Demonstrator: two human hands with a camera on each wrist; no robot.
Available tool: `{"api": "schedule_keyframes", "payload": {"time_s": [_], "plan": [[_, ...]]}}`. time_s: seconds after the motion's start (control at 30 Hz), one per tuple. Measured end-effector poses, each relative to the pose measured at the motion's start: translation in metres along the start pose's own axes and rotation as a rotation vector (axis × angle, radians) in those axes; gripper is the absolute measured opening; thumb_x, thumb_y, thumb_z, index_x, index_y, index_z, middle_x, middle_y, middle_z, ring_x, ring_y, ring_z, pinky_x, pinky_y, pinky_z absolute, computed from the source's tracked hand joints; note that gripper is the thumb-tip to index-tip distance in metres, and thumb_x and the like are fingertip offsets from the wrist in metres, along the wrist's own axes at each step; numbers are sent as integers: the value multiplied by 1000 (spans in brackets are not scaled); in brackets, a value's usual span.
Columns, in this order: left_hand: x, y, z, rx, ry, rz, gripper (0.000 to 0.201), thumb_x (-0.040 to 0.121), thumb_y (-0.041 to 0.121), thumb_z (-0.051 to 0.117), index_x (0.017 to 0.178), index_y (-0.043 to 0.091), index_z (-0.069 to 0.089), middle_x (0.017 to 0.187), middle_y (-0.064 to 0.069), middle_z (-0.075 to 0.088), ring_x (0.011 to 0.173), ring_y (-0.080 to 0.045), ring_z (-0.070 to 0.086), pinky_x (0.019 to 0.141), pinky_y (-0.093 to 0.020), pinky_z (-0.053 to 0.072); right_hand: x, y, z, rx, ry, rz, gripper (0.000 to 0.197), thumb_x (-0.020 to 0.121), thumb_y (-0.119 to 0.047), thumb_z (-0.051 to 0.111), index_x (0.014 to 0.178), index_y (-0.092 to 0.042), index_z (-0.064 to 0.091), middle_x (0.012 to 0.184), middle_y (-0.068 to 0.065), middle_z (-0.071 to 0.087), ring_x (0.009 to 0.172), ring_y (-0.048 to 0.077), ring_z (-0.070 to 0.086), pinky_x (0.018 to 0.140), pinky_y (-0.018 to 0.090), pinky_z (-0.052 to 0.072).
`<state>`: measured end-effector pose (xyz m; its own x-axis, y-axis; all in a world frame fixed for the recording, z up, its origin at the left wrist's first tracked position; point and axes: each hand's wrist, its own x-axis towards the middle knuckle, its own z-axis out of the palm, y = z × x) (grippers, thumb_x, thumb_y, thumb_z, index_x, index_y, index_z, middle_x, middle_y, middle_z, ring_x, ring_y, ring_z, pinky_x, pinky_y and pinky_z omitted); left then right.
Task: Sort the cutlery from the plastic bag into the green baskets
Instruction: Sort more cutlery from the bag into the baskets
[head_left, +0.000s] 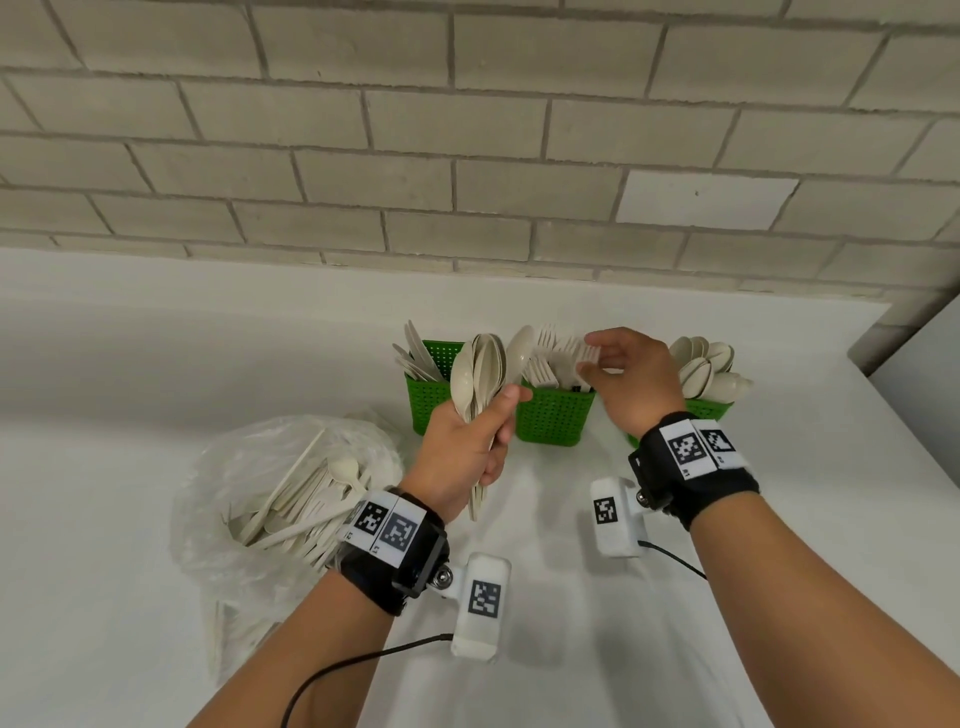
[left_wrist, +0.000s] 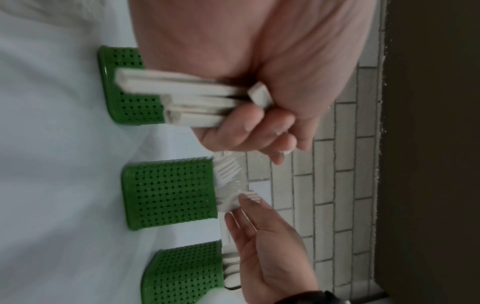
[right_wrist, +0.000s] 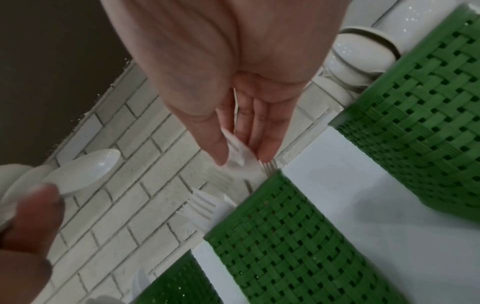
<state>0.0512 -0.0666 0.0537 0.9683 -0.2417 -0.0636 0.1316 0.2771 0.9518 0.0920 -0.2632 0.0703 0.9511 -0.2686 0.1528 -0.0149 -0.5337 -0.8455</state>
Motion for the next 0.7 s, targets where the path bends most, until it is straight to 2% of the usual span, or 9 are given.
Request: {"api": "schedule_keyframes", "payload": {"time_s": [0.07, 0.13, 0.2, 0.27, 0.3, 0.43, 0.57, 0.63, 0.7], "plan": [[0, 0, 0, -12, -17, -8, 25, 98, 32, 53, 102, 11, 66, 58, 1, 43, 38, -9, 29, 38, -20, 21, -8, -4, 1, -48, 92, -61, 24, 87, -14, 69, 111, -16, 68, 108, -3, 57, 104, 18, 59, 92, 32, 49], [-1, 2, 2, -26, -37, -22, 32, 93, 39, 55, 103, 10, 66, 56, 0, 44, 37, -9, 28, 39, -22, 19, -22, -18, 2, -40, 169, -144, 18, 90, -22, 66, 107, -21, 69, 109, -4, 56, 101, 16, 58, 88, 28, 47], [-1, 2, 3, -40, -68, -28, 44, 87, 48, 57, 103, 8, 65, 56, 0, 46, 35, -9, 27, 40, -22, 18, -34, -36, 4, 73, 14, -121, 10, 92, -28, 64, 94, -22, 72, 98, 0, 66, 89, 13, 62, 79, 24, 48], [-2, 3, 6, -55, -114, -31, 54, 87, 58, 54, 99, 6, 62, 56, 0, 50, 33, -8, 28, 38, -18, 19, -44, -45, 9, 251, -165, -38, 19, 92, -27, 65, 84, -10, 71, 81, 9, 70, 74, 19, 64, 70, 30, 48], [-2, 3, 7, -67, -133, -34, 55, 88, 59, 50, 95, 6, 61, 57, 0, 52, 32, -8, 29, 36, -16, 20, -46, -46, 10, 346, -174, -4, 22, 92, -23, 65, 86, -2, 69, 74, 12, 69, 67, 20, 63, 63, 31, 48], [-3, 5, 7, -97, -73, -30, 35, 96, 42, 47, 91, 9, 58, 69, -4, 60, 34, -11, 38, 34, -17, 27, -45, -44, 7, 521, -32, 51, 17, 95, -12, 59, 94, 4, 64, 67, 10, 67, 62, 17, 64, 53, 27, 48], [-5, 3, 3, -75, -38, -34, 27, 93, 32, 55, 105, 7, 60, 83, -6, 67, 42, -16, 49, 36, -21, 37, -45, -52, 0, 808, 65, 94, 9, 102, -7, 41, 100, -5, 49, 82, 12, 71, 75, 28, 70, 61, 34, 57], [-6, 3, 3, -74, -28, -37, 22, 96, 25, 55, 108, 8, 58, 83, -7, 68, 43, -18, 51, 37, -22, 38, -45, -56, -3, 913, 104, 110, 12, 100, -2, 36, 97, -9, 45, 70, 6, 65, 63, 26, 67, 63, 38, 57], [-6, 4, 3, -62, -32, -30, 13, 98, 19, 54, 107, 10, 58, 80, -7, 66, 42, -17, 50, 37, -22, 36, -46, -55, -1, 883, 116, 112, 17, 98, -1, 37, 94, -12, 49, 61, 1, 50, 48, 16, 50, 53, 34, 49]]}}
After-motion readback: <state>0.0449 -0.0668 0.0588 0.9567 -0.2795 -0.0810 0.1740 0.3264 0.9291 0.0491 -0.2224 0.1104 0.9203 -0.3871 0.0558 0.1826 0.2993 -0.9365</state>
